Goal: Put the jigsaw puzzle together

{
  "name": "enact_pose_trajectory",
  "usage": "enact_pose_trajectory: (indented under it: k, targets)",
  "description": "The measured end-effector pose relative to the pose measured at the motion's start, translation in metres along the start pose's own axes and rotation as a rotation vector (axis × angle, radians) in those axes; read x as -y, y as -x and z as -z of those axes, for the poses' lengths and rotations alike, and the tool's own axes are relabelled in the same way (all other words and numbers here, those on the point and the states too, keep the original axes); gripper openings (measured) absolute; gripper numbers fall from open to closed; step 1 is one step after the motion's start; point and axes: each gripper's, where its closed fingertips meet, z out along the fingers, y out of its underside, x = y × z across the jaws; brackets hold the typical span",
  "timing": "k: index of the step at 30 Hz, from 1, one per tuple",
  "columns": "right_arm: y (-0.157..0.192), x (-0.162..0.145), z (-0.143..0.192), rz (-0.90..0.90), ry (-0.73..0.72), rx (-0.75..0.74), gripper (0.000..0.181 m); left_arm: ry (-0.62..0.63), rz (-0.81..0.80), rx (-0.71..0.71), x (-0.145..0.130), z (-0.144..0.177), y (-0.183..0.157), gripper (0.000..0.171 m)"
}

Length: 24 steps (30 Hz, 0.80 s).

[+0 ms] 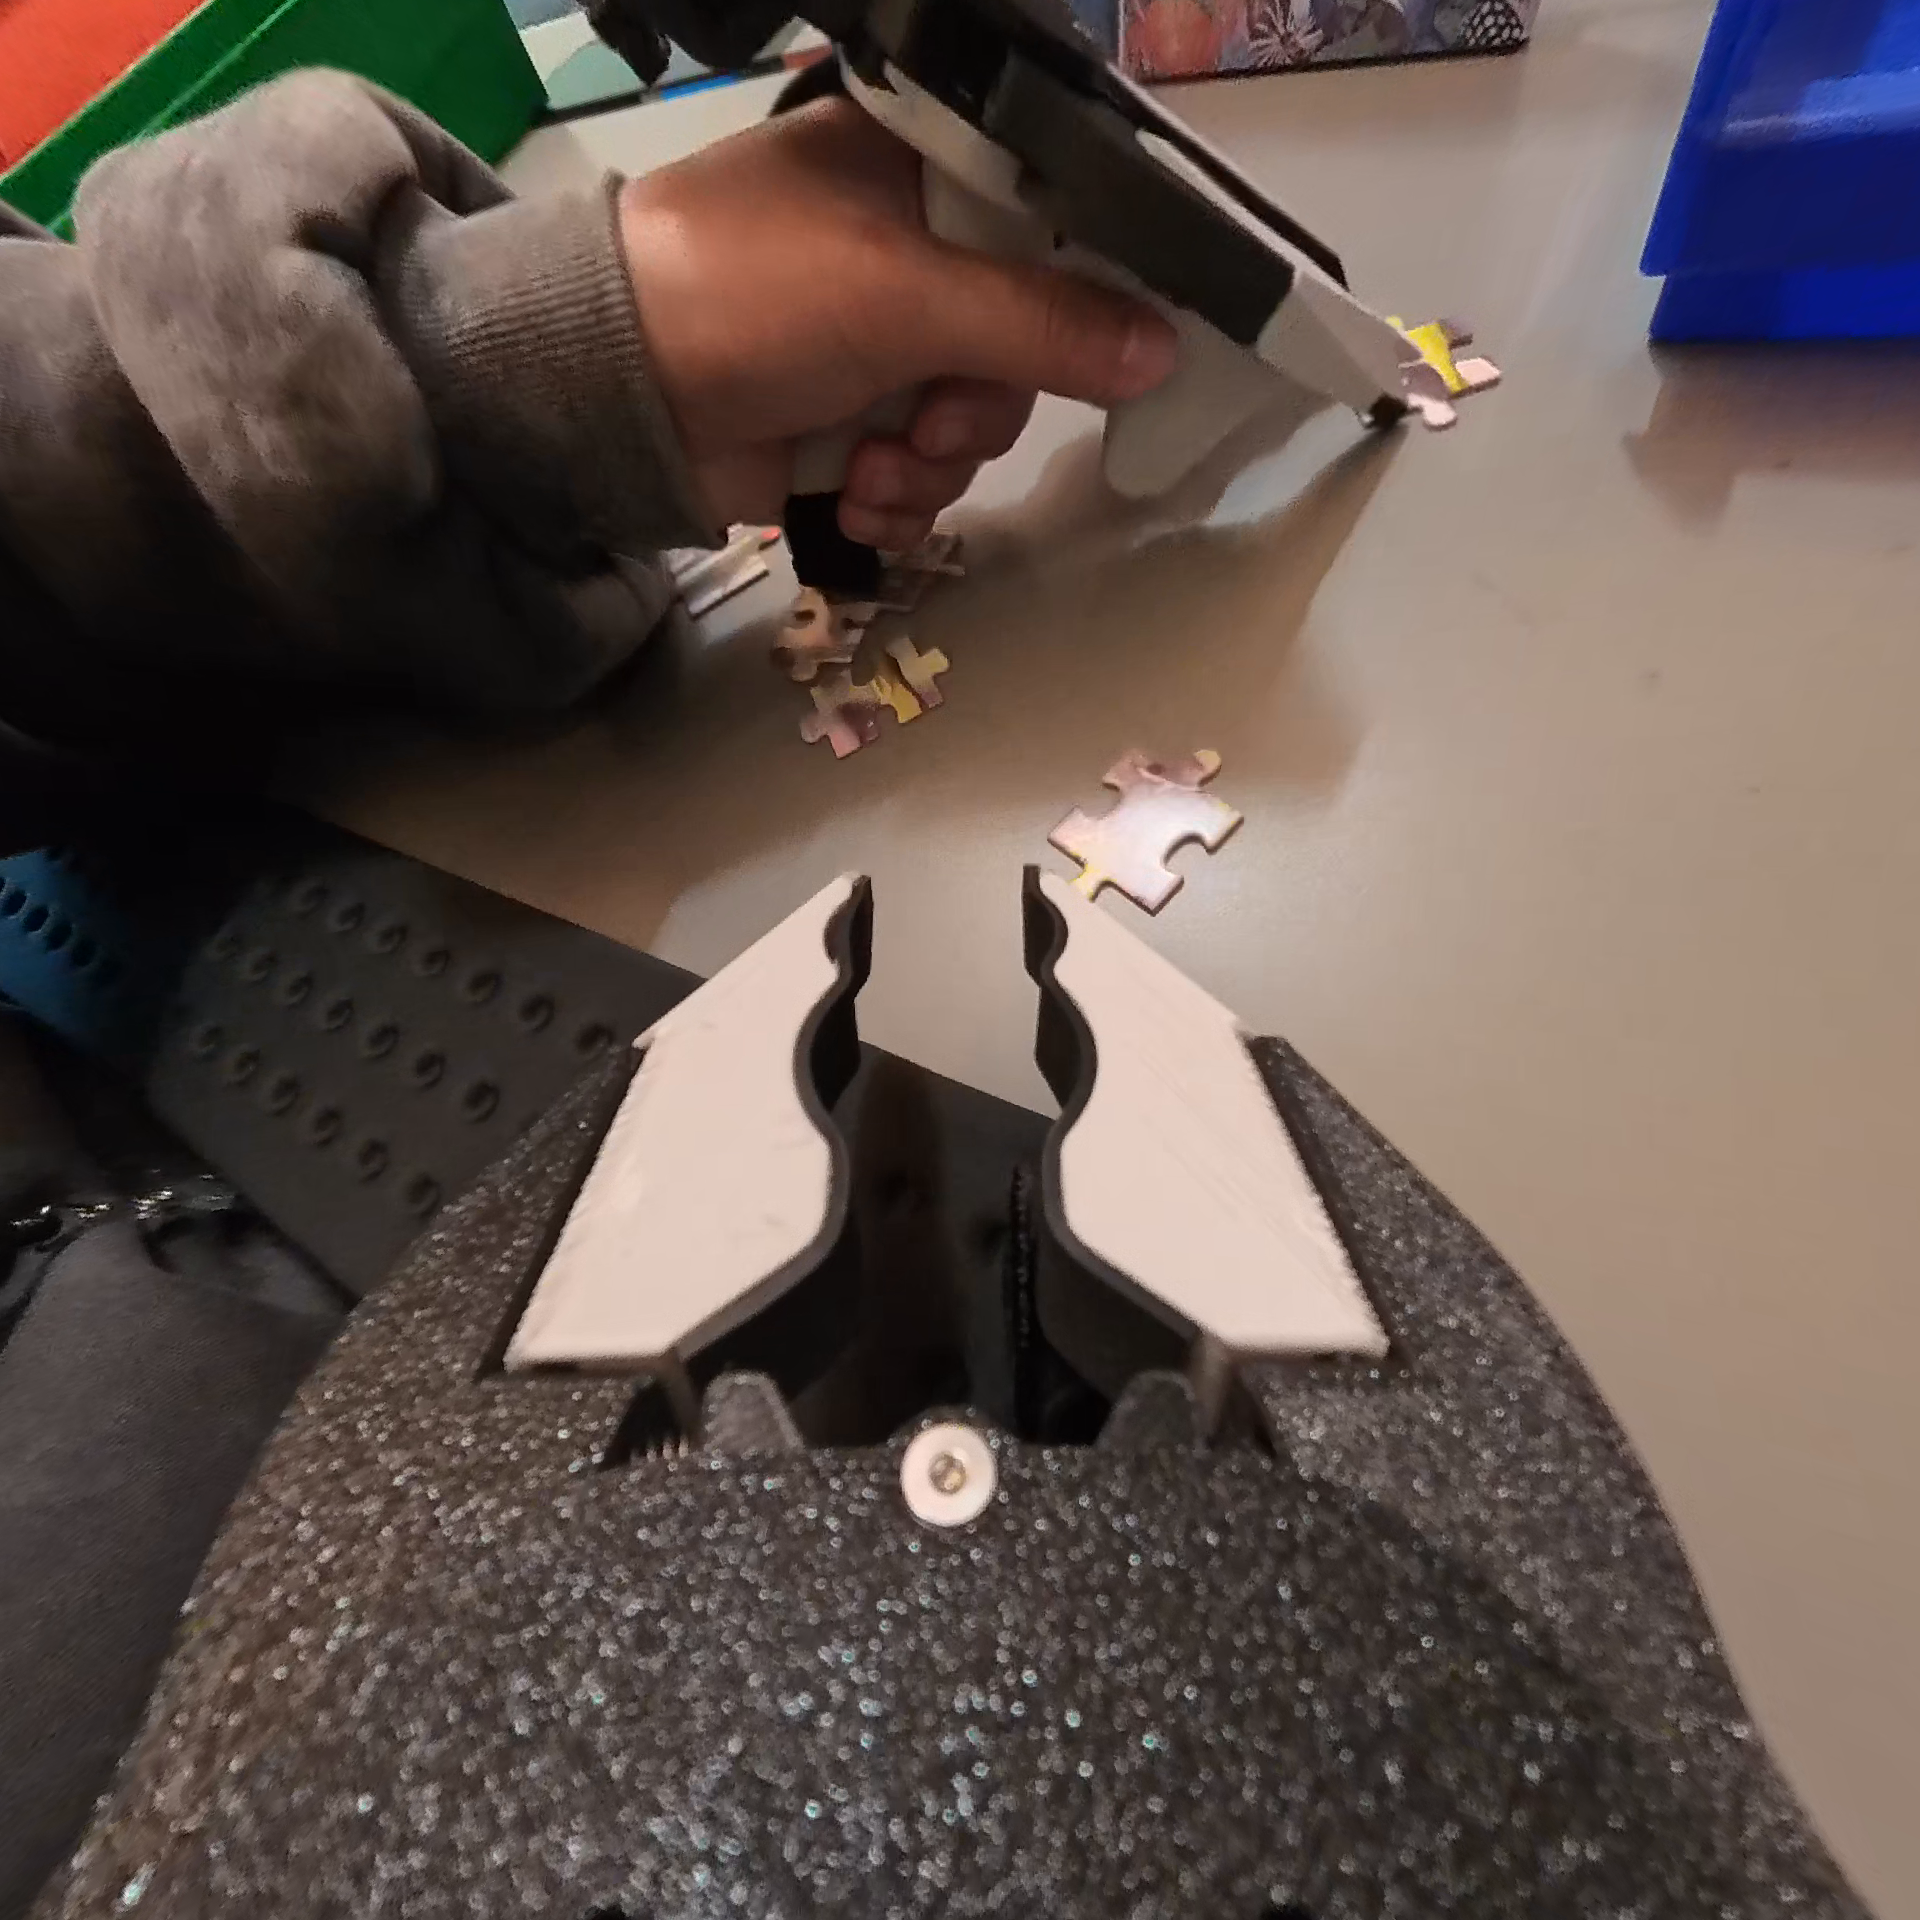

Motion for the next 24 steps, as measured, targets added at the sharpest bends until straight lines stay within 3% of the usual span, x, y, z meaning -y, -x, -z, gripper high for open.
enact_pose_trajectory:
  k: [3,9,13,17,20,24]
  targets:
    - [0.000,0.000,0.000,-0.001,0.002,0.001,0.029,0.010,0.004,-0.072,-0.001,0.001,0.001,0.030]
    - [0.000,-0.001,-0.001,0.005,0.011,-0.007,0.029,0.086,-0.191,-0.112,-0.003,0.003,0.002,0.029]
    - [-0.001,-0.001,-0.001,0.001,0.009,-0.004,0.029,0.076,-0.333,-0.072,0.001,0.020,0.020,0.029]
    - [-0.001,-0.001,-0.001,-0.006,0.009,0.002,0.029,0.093,-0.421,-0.060,-0.006,0.064,0.060,0.029]
    - [-0.001,-0.001,-0.002,-0.005,0.012,-0.001,0.029,0.158,-0.440,-0.071,-0.027,0.100,0.111,0.029]
    - [-0.001,-0.003,-0.003,0.006,0.024,-0.015,0.029,0.242,-0.342,-0.172,-0.066,0.133,0.161,0.029]
